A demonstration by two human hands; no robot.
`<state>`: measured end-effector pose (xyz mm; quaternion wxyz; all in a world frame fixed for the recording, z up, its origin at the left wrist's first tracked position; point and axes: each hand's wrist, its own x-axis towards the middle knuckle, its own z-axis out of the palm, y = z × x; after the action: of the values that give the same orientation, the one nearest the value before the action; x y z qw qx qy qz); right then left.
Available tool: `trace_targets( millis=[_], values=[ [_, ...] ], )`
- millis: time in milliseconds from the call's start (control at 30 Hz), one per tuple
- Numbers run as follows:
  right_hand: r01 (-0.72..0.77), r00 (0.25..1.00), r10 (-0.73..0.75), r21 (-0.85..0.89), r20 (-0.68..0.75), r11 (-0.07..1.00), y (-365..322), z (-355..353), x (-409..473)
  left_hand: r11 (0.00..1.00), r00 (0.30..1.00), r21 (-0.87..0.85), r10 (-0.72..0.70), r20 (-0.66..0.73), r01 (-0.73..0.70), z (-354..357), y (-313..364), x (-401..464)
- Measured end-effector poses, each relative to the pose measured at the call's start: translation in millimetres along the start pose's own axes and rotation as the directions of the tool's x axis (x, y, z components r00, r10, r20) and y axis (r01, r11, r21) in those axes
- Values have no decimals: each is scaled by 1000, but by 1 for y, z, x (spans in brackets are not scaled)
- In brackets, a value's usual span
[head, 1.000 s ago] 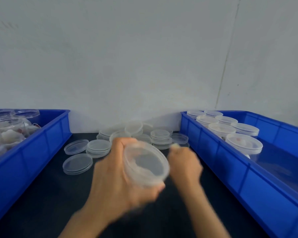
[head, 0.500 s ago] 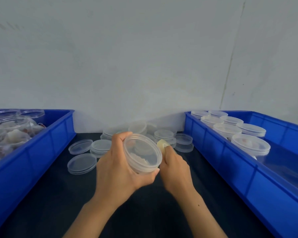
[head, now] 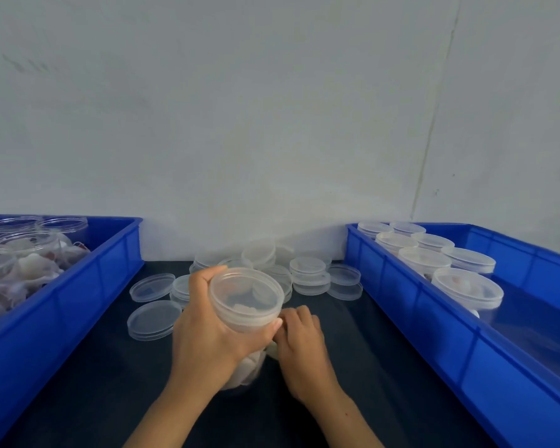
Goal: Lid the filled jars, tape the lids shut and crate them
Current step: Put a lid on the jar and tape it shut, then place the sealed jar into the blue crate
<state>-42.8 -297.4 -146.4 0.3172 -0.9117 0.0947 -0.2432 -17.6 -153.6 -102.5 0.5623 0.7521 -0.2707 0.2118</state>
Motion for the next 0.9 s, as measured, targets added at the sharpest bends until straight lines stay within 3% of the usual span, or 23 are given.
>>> trace_targets(
  millis=[33, 67, 100, 167, 233, 433, 533, 667, 800, 900],
  values=[
    [-21, 999, 27, 303, -16, 953, -5, -2, -1, 999, 1000, -50, -18, 1, 18, 0, -2, 1],
    [-63, 998, 54, 593, 33, 803, -12, -7, -3, 995, 1000, -97, -30, 3, 30, 0, -3, 3],
    [-108, 992, 23, 758, 122, 643, -16, -12, -2, 989, 999, -141, -37, 5, 38, 1, -5, 4],
    [-133, 965, -133, 859, 226, 494, -22, -20, -1, 979, 999, -202, -34, 16, 36, 3, -5, 6],
    [-114, 953, -211, 902, 218, 416, -27, -25, -3, 972, 999, -232, -22, 42, 31, 5, -5, 6],
    [-225, 956, -142, 951, 258, 214, -34, -36, -3, 957, 989, -282, -21, 143, 61, 6, -8, 14],
    [-248, 956, -79, 922, 283, 299, -41, -50, -1, 941, 987, -323, -57, 150, 104, 11, 0, 16],
    [-200, 965, 0, 735, 262, 648, -49, -92, 5, 927, 990, -348, -128, 53, 138, 25, 26, 23],
    [-115, 962, -74, 636, 263, 763, -58, -133, 10, 956, 991, -264, -108, 81, 126, 40, 61, 45],
    [-81, 988, -10, 578, 154, 812, -68, -157, 12, 958, 987, -270, -50, 154, 91, 55, 87, 49]
  ],
)
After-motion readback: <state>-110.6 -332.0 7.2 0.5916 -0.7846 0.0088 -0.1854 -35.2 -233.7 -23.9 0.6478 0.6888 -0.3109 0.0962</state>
